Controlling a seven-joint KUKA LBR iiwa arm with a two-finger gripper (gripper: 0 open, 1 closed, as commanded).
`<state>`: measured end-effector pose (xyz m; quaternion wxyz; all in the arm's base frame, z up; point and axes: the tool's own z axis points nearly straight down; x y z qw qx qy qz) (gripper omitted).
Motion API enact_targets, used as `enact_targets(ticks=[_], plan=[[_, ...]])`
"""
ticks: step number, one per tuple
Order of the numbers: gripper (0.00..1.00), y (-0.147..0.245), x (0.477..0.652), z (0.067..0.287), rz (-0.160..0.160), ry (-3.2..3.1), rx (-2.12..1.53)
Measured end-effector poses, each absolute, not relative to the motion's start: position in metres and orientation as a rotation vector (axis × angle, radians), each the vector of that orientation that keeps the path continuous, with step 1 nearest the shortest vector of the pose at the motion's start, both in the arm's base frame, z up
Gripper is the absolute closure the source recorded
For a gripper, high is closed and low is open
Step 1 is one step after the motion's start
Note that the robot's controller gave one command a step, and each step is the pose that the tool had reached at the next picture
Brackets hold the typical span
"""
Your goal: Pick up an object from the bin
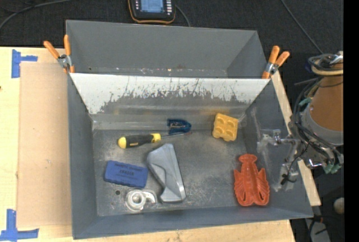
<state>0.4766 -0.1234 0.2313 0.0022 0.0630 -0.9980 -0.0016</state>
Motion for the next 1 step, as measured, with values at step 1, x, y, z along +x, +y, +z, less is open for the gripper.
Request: enact_targets(ticks=[1], plan=[[0.00, -0.1050, 0.5028, 0.2233, -0.002, -3.127, 0.309]])
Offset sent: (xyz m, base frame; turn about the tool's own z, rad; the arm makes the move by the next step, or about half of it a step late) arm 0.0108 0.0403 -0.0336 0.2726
